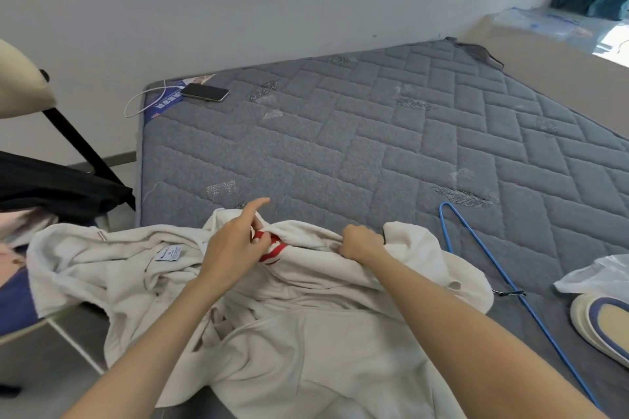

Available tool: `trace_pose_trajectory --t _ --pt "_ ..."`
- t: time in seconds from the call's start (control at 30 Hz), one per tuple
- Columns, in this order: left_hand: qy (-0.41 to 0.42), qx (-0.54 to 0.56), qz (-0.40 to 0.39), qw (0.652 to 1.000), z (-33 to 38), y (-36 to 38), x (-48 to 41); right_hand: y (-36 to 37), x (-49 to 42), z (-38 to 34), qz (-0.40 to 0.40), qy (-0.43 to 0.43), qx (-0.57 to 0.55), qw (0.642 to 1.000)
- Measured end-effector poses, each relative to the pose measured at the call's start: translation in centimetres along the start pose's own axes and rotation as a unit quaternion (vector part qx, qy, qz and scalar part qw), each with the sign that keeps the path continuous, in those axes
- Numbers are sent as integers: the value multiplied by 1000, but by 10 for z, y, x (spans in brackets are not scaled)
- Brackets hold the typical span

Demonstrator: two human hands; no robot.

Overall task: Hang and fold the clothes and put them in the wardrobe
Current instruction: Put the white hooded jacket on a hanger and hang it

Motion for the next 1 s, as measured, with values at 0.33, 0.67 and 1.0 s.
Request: trace_pose_trajectory --t 0.33,0.67,1.0 --pt "21 104 -130 986 18 -7 -20 -130 41 -51 398 -239 -281 840" --pt "-67 460 -166 870 91 -54 -74 -141 91 -53 234 -396 -383 801" --pt "-98 545 -95 827 94 -59 -72 -128 91 -32 192 -270 -429 840"
Point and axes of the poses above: each hand's wrist, its own x-axis away from the middle knuckle, its own y-axis out of the palm, z = x × y, the point moved 2 cm from there along -x, towards the middle knuckle, and after that the axes turned 15 degrees about -x, right-handed, at the moved point
